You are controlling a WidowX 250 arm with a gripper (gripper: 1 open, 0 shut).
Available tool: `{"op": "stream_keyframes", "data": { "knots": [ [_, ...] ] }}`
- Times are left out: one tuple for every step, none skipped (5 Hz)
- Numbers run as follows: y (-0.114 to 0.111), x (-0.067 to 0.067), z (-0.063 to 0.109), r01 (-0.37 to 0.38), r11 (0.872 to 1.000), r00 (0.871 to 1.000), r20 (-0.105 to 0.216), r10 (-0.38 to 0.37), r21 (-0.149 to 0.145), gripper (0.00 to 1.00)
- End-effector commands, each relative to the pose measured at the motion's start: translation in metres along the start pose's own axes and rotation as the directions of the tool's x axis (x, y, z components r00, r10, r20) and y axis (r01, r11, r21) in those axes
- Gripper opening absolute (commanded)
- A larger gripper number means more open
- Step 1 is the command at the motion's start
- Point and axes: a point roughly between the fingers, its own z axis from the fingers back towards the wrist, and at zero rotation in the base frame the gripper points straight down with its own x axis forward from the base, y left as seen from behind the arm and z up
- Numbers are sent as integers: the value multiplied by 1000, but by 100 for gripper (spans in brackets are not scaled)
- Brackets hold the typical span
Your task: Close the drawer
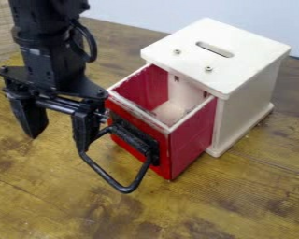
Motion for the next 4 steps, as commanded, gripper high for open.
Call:
{"op": "stream_keyframes", "data": {
  "knots": [
    [-10, 4, 11, 26, 1000, 999, 42, -26, 8, 100],
    [-14, 1, 22, 34, 999, 998, 62, -33, -12, 100],
    [-14, 1, 18, 32, 999, 998, 53, -31, -11, 100],
    [-15, 2, 14, 30, 1000, 999, 45, -29, -10, 100]
  ]
}}
